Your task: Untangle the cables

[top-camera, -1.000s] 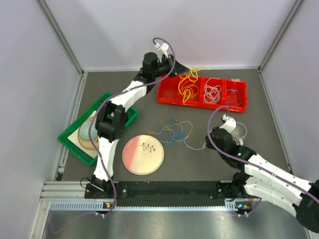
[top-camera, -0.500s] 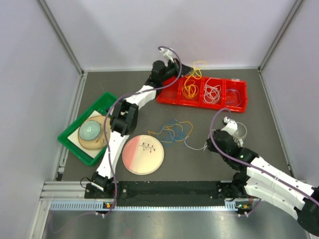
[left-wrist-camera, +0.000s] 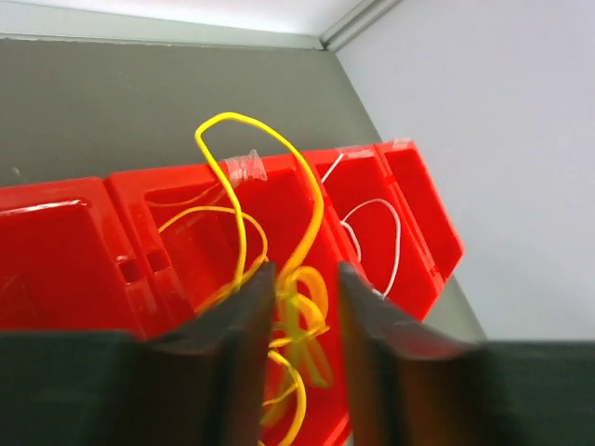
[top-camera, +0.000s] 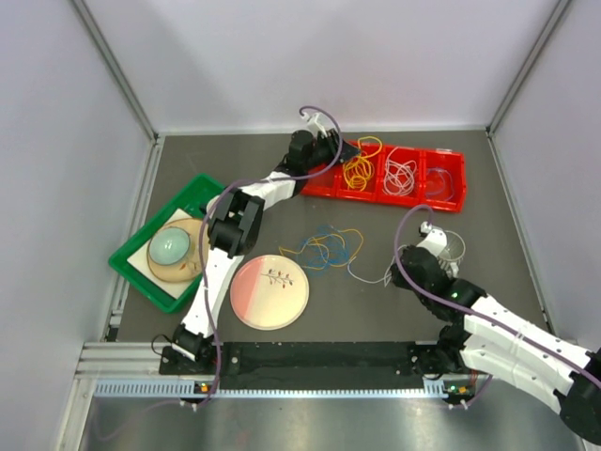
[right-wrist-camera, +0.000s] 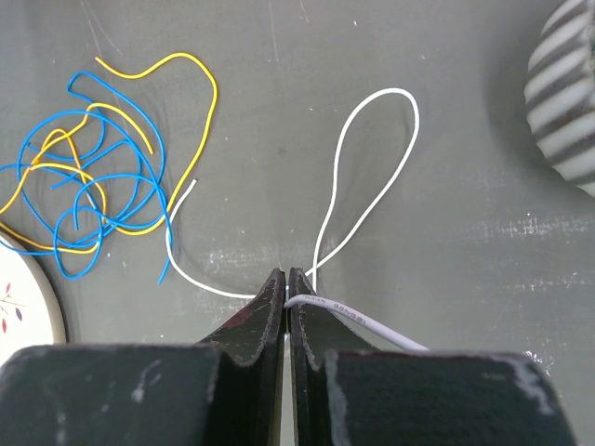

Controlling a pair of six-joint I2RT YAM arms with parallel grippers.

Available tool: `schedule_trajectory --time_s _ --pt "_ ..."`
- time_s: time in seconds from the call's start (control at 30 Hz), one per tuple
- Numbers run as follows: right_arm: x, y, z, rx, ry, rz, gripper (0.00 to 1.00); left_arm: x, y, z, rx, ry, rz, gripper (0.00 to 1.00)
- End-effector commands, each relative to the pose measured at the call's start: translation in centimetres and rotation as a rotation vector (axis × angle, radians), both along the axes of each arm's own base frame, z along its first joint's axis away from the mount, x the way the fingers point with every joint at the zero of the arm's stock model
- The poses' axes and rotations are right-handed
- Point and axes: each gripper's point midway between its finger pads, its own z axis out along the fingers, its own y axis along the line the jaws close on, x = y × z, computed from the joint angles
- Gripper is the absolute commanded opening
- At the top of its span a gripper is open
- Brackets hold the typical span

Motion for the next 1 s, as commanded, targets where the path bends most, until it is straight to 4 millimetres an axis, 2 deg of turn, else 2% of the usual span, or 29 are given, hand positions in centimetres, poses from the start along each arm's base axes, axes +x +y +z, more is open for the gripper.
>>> schedule_trajectory --time_s 0.0,0.03,0.07,0.1,0.17,0.2,0.27,0.3,0.37,0.4,0.43,0.47,0.5,0.57,0.6,0.63,0.67,0.7,0.73,0.8,0.83,0.87,0.9,0.97 --pt "0.6 0.0 0.7 0.014 -0.017 -0.025 0.0 -0.4 0.3 3.7 -0.006 -0.027 0.01 0.46" --pt "0.6 0.1 0.9 0.018 -0.02 -0.024 0.0 -0.5 0.4 4.4 -0.004 -0.031 0.008 0.56" --pt "0.6 0.1 0.9 0.019 -0.019 -0.023 0.0 -0.7 0.5 4.9 0.0 -0.038 0.006 0.61" --pt "0.6 0.1 1.0 0.021 -0.021 -0.023 0.0 -0.9 0.5 6.0 -0.005 -0.053 0.002 0.64" --pt "0.7 0.1 1.1 0.024 -0.025 -0.025 0.0 -1.4 0.5 6.6 -0.002 -0.064 -0.011 0.7" --pt "0.7 0.2 1.2 0.024 -0.026 -0.024 0.0 -1.8 0.6 7.9 -0.01 -0.082 -0.017 0.71" --pt "0.9 0.2 1.6 0.027 -0.034 -0.024 0.0 -2.3 0.8 8.8 -0.018 -0.094 -0.023 0.72" --pt "0.9 0.2 1.7 0.029 -0.038 -0.025 0.0 -2.8 0.8 10.6 -0.03 -0.119 -0.03 0.72" --pt "1.0 0.4 2.1 0.034 -0.044 -0.021 0.0 -3.4 1.1 11.5 -0.03 -0.132 -0.031 0.73" --pt "1.0 0.4 2.3 0.037 -0.048 -0.021 0.0 -4.1 1.2 13.5 -0.038 -0.164 -0.034 0.73" --pt "1.1 0.4 2.3 0.039 -0.05 -0.023 0.0 -4.4 1.4 14.3 -0.04 -0.176 -0.032 0.73" --pt "1.1 0.4 2.4 0.04 -0.051 -0.023 0.0 -4.9 1.5 14.2 -0.029 -0.18 -0.033 0.73" --pt "1.1 0.5 2.5 0.043 -0.052 -0.022 0.0 -5.7 1.8 16.4 -0.04 -0.212 -0.032 0.73" --pt "1.1 0.5 2.7 0.052 -0.056 -0.025 0.0 -6.7 2.3 16.8 -0.029 -0.218 -0.035 0.73" --pt "1.2 0.6 2.8 0.056 -0.058 -0.025 0.0 -7.7 2.7 18.7 -0.038 -0.246 -0.036 0.73" --pt "1.2 0.6 2.9 0.056 -0.058 -0.027 0.0 -8.3 3.0 18.0 -0.019 -0.239 -0.039 0.74" --pt "1.3 0.7 3.0 0.059 -0.06 -0.025 0.0 -8.8 3.3 18.3 -0.011 -0.245 -0.033 0.74" --pt "1.4 0.7 3.2 0.061 -0.064 -0.028 0.0 -9.6 3.9 19.6 -0.008 -0.262 -0.026 0.8" --pt "1.6 0.8 3.4 0.061 -0.069 -0.031 0.0 -9.9 4.1 18.5 0.041 -0.223 -0.024 0.84" --pt "2.3 1.4 4.2 0.059 -0.089 -0.018 0.0 -10.5 4.8 18.5 0.104 -0.205 -0.02 0.89" --pt "2.6 1.6 4.4 0.054 -0.094 -0.011 0.0 -10.8 5.3 17.4 0.166 -0.171 -0.024 0.92" --pt "3.0 1.9 4.2 0.033 -0.086 -0.002 0.0 -11.2 5.8 17.7 0.188 -0.169 -0.009 0.93" --pt "3.7 2.5 5.3 0.048 -0.113 0.002 0.0 -11.5 6.2 17.5 0.211 -0.16 -0.003 0.93" --pt "4.4 3.3 5.7 0.045 -0.124 0.023 0.0 -12.9 7.5 15.3 0.295 -0.095 -0.001 0.97"
